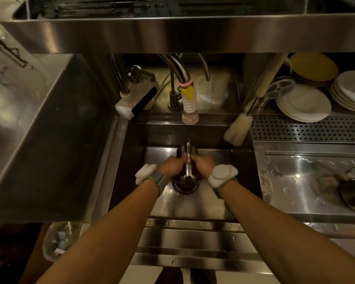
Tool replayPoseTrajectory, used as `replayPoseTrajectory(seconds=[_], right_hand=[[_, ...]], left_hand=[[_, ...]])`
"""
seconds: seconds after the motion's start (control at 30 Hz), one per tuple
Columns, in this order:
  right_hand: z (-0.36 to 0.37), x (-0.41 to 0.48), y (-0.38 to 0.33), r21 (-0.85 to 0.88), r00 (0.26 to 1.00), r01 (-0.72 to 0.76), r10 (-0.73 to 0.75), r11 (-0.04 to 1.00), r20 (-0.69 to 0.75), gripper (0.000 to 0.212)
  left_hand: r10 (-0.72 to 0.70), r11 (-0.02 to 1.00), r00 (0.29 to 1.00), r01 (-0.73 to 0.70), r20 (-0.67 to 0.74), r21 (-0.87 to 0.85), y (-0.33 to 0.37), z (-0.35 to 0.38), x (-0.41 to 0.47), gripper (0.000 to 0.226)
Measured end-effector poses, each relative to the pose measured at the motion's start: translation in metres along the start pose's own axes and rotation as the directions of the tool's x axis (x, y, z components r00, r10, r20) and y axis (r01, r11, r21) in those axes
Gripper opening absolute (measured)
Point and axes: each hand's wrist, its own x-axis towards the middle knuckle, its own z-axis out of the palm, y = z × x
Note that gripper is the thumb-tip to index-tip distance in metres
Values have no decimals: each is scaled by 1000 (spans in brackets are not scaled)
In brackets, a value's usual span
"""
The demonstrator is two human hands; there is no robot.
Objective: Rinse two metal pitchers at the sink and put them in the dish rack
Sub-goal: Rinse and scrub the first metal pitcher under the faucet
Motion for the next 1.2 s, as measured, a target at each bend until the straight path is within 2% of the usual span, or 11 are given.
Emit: replayPoseTrajectory(seconds=[0.07,0.13,0.23,0.47,0.63,0.7,0.8,0.9,0.97,1.1,1.2], right_hand=[[1,2,13,-68,999,-47,47,997,8,41],[0,2,12,74,998,-29,34,997,-56,38],[-2,-2,3,82,999,33,-31,996,-18,38],[-9,-9,-9,85,994,-98,93,992,65,40],[-11,0,-19,211,984,161,-140,964,-112,40],[-7,3,-8,207,998,52,-42,977,-54,45],[-5,-2,3,126,965,-218,195,968,175,58],[-5,9,-4,358,998,-58,45,932,43,50],[-5,14,-9,281,996,76,-57,957,-74,54],[-2,1,2,132,974,-199,181,971,137,50],[-1,9,3,323,1000,-25,27,946,-1,47]], left_hand=[[-143,990,989,143,44,4,-8,-4,-1,52],[-169,981,985,170,21,-88,-5,-10,5,72],[-172,965,985,161,-34,-207,-4,-13,9,93],[18,1000,998,-18,-68,-11,10,-10,-9,56],[236,966,951,-253,-199,-62,19,-4,3,50],[193,980,970,-198,-149,-16,15,0,-2,52],[-42,999,998,41,42,22,10,1,-9,42],[67,992,995,-74,-67,-101,22,-1,-7,39],[163,983,977,-172,-137,-57,24,1,-4,59],[-41,999,997,42,67,-16,12,6,-11,54],[51,987,994,-64,-93,-145,18,7,-11,44]])
